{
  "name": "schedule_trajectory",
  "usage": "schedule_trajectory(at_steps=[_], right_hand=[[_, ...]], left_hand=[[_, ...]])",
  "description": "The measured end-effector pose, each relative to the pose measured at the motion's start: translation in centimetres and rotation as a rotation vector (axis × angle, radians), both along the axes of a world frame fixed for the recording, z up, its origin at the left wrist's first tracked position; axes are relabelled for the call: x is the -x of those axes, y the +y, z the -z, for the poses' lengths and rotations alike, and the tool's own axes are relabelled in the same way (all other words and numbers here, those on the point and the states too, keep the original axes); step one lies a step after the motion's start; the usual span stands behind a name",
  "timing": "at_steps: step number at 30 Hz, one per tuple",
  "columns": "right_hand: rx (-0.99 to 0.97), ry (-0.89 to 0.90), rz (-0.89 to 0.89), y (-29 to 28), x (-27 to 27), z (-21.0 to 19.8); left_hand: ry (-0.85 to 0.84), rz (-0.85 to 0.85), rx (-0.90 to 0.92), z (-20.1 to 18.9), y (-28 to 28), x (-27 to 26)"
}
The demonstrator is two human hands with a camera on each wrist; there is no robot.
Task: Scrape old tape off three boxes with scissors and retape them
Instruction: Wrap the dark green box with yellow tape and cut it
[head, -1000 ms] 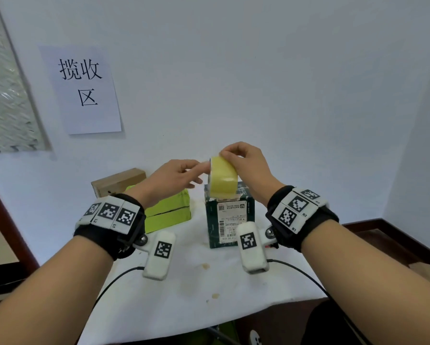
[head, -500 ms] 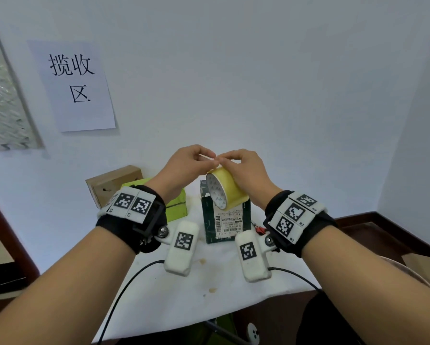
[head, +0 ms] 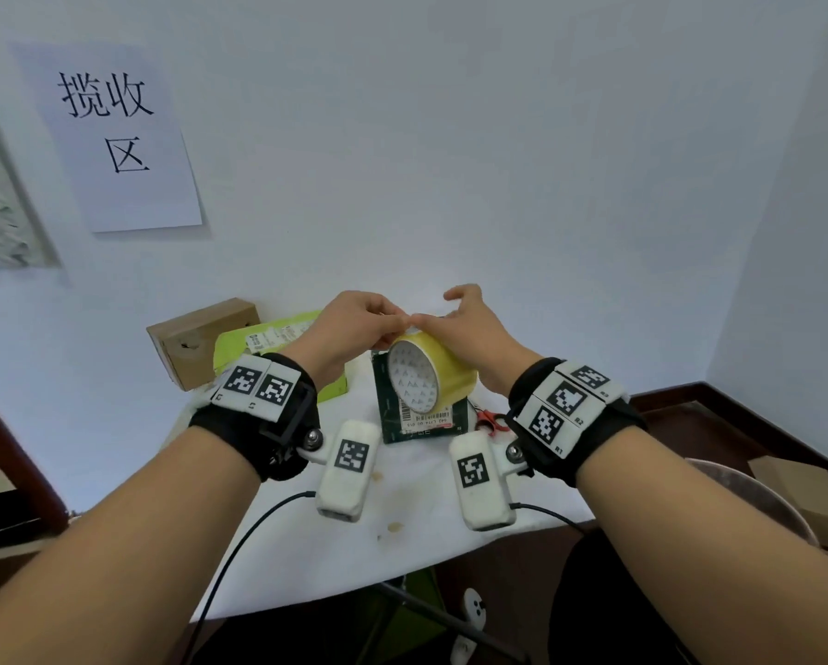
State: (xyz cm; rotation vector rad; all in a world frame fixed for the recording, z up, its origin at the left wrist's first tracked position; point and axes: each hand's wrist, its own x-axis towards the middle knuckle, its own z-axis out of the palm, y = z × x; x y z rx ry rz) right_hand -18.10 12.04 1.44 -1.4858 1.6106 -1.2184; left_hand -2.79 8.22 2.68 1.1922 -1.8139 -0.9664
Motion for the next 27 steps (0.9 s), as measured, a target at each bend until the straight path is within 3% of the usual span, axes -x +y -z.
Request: schedule_trajectory(at_steps=[3,5,11,18,23,27], right_hand=[[-0.185,-0.12,-0.087,1.1,-0.2,1.1],[-0.189,-0.139,-0.135,1.4,-0.1,1.9],[-0.297,0.02,-0.175,1.4,-0.4,2.9],[-0.344,0.119,-0.17,0.7,-0.1,3.3],[-0.348,0.275,-0.142,1.1,0.0,3.0],[-0.385,0.163,-0.167,0.6,-0.1,4.1]], left_hand=[[-0.018,-0.028,0.036,1.5,0.4,0.0],[-0.061,-0.04,0.06,2.5,0.7,0.0],[-0.263,-0.036,0.223,4.5,1.8,0.3],[-0.277,-0.002,0.257,5.2,2.0,0.4],[-0.198,-0.024,0.258,5.0,1.3,0.2],[-0.14,-0.012,0.175,5.4,0.7,-0.1]])
